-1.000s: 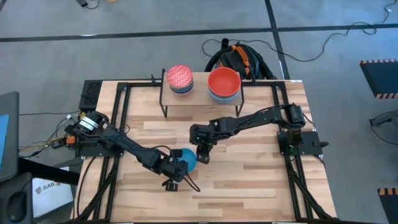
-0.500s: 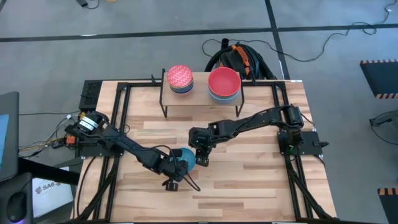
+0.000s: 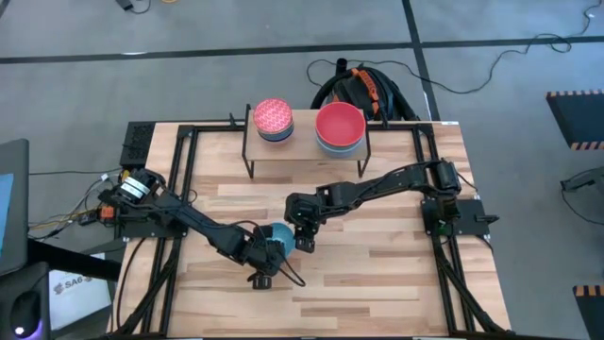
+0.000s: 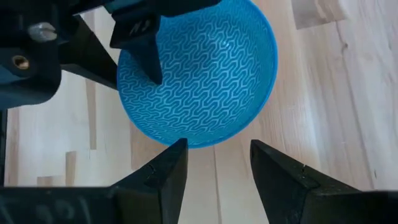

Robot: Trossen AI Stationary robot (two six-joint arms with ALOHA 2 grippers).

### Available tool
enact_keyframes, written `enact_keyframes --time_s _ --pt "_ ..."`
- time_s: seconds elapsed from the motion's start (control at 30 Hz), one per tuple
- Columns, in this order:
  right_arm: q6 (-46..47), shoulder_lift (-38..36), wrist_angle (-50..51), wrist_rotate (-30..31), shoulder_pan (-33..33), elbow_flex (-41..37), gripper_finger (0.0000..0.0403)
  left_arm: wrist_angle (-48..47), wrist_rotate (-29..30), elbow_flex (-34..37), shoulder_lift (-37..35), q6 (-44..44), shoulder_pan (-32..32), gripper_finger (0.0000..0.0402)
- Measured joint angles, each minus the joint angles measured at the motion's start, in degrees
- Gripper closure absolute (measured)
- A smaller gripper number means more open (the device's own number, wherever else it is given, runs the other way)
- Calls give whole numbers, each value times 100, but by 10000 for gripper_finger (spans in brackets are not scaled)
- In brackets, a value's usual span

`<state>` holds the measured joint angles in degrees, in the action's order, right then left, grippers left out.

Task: Place and stack bowls onto a shelf
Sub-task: Stack the patterned light blue bowl on top of the patterned red bowl on the shelf

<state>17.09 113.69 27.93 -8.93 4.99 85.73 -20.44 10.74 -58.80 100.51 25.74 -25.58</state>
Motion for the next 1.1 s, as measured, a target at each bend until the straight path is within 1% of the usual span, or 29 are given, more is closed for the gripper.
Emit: enact_keyframes --time_s 0.1,0.27,0.4,0.57,0.67,0.87,0.93,1.1 --pt "26 0 3 0 10 0 191 -125 63 -186 -2 3 -16 222" --pt "43 0 5 0 17 0 171 -680 558 -594 -2 5 -109 189" --pt "44 0 7 0 22 0 168 -1081 862 -790 -4 138 -236 178" --pt "136 0 -1 0 28 -2 168 -1232 1227 -893 -141 580 -489 177" --pt "236 0 -57 0 36 -2 168 -1272 1761 -893 -380 931 -677 177" --pt "255 0 -254 175 103 -2 168 -1720 3026 -894 -908 1905 -1050 177" --pt "255 0 -268 195 128 -2 168 -1938 3244 -893 -1064 2391 -1150 177" --pt "252 0 -298 211 228 -2 168 -2503 3539 -892 -1400 3473 -1458 177"
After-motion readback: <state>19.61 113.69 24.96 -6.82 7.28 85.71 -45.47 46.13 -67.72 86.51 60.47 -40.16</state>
